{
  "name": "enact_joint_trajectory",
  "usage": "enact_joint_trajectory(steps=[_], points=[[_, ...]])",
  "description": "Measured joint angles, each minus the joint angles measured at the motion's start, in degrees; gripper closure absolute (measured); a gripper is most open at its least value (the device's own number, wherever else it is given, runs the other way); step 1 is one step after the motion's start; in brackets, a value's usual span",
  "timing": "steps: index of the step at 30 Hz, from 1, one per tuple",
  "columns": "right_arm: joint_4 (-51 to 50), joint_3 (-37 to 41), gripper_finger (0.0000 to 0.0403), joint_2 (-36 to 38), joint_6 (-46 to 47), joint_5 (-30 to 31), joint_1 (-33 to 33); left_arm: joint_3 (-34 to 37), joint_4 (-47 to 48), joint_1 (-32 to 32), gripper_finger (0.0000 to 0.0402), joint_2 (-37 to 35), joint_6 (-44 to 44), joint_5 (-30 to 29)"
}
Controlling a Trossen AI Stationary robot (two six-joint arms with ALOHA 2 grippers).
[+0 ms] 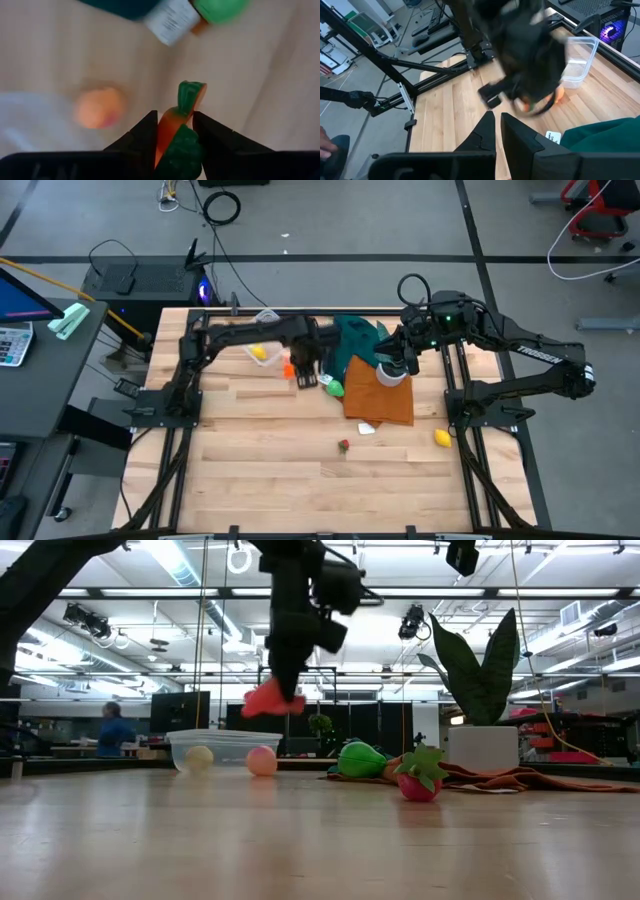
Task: Pick and placing Produce into tupperware
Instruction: Put the carrot into the transparent container
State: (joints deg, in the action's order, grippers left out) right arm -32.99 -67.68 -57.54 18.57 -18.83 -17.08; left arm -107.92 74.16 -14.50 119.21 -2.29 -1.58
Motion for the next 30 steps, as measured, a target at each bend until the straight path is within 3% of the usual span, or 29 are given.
enact_joint_trajectory(steps=[5, 9, 14, 21, 30], points=[[-0.04, 0.00, 0.0403, -0.01, 0.22, -0.02, 0.01, -7.64, 5.83, -5.88, 0.0290, -0.03, -3.60, -4.36], [-0.04, 0.00, 0.0403, 0.00, 0.83, -0.02, 0.00, -9.71, 8.80, -12.28, 0.0286, -0.06, -5.48, -5.34], [-0.11, -0.01, 0.0403, -0.01, 0.87, -0.02, 0.00, -9.72, 9.04, -19.86, 0.0284, -0.06, -5.32, -5.45], [-0.09, 0.00, 0.0403, 0.00, 0.83, -0.03, 0.00, -9.72, 9.47, -27.99, 0.0297, -0.06, 5.78, -2.84], [0.00, -0.01, 0.0403, 0.00, 0.68, 0.48, 0.01, -0.62, 3.06, -29.53, 0.0294, 0.01, 10.68, -1.19]])
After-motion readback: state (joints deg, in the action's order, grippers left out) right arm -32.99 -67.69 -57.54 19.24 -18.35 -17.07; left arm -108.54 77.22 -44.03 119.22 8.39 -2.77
